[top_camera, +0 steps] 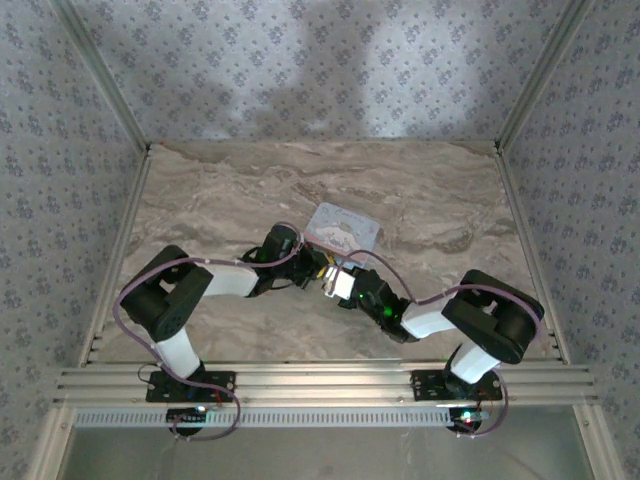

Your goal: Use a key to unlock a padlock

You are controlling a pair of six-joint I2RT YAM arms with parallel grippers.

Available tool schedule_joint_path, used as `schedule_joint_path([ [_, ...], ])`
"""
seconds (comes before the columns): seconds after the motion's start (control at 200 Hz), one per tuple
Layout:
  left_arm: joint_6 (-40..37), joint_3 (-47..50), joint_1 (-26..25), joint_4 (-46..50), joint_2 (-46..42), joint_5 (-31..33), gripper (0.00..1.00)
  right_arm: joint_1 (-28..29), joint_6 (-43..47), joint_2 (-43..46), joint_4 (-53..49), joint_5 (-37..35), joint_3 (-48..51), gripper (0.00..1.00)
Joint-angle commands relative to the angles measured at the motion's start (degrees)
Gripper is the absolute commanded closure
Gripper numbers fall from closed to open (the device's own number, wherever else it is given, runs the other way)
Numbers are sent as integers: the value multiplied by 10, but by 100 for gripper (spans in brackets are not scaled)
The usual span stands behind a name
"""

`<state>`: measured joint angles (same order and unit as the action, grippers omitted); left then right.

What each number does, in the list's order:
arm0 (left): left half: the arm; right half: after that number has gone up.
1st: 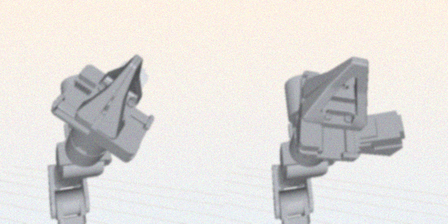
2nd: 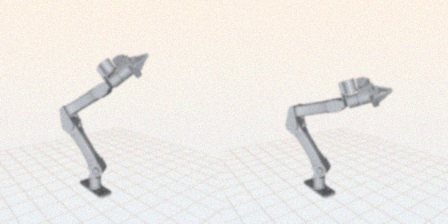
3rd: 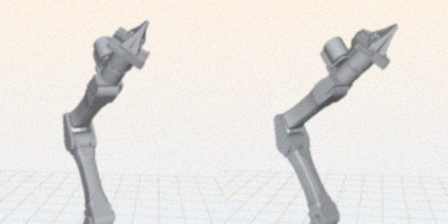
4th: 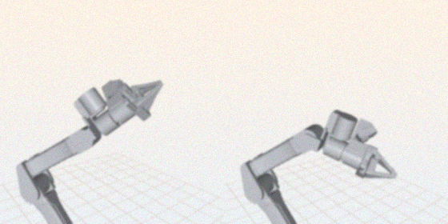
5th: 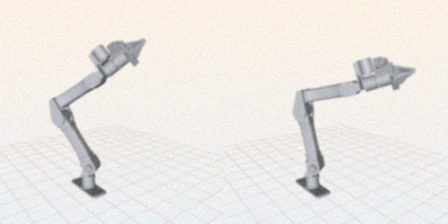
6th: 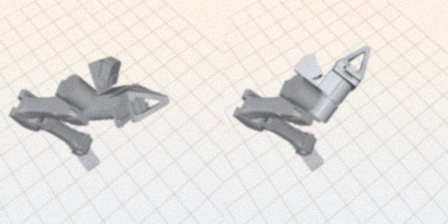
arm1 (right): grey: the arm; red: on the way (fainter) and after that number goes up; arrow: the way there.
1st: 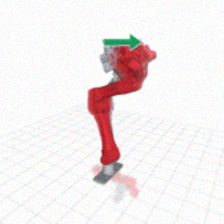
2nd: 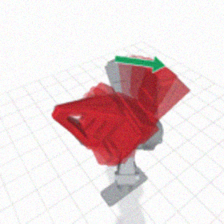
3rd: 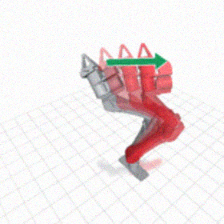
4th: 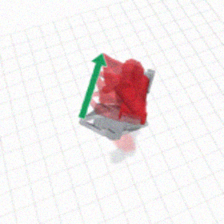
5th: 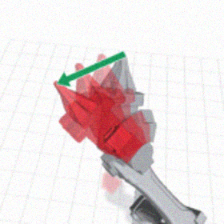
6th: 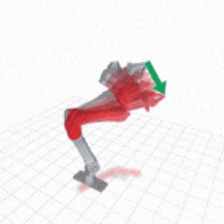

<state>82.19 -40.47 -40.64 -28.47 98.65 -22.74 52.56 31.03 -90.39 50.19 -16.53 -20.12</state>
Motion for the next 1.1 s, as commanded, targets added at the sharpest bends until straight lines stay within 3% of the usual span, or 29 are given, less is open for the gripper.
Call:
schedule_joint_path([
  [0.0,5,-6,-5,17,-13,-5,100,0,-16,-8,29,-25,4,100],
  [1.099,7,1,-7,12,-10,-2,100,-21,-260,-84,165,7,2,100],
])
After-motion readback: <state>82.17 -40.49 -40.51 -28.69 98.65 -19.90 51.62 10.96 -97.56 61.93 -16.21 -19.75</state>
